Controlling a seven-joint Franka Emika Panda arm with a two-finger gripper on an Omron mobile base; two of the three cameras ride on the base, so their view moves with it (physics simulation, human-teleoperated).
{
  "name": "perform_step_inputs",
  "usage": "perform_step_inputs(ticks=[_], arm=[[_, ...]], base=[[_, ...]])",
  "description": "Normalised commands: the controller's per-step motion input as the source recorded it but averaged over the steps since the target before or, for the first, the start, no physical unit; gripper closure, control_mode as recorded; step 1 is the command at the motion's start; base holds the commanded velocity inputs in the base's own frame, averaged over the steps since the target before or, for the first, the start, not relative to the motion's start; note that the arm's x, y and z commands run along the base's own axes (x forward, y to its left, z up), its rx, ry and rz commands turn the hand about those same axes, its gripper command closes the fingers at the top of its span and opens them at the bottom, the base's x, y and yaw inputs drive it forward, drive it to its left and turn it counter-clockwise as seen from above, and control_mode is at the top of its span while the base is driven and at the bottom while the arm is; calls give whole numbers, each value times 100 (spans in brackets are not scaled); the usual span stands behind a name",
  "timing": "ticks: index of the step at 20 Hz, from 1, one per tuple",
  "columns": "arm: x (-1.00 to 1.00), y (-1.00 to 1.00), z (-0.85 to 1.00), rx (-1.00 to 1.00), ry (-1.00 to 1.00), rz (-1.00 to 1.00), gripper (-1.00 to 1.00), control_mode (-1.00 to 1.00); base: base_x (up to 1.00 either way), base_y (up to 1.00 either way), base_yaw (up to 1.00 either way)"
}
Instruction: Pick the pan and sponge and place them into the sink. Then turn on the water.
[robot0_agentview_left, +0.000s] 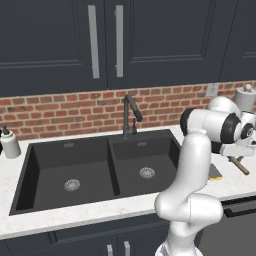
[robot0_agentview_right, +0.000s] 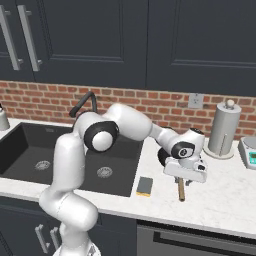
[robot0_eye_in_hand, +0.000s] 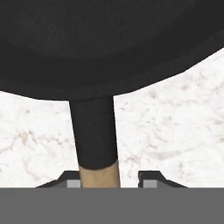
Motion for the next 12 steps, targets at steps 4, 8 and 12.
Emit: perform_step_inputs(ticks=[4,8,12], arm=[[0,0,0,0,0,0,100,-100],[-2,0,0,0,0,0,100,-100],[-27,8,0,0,0,0,100,-100]], base=[[0,0,0],[0,0,0],[0,0,0]])
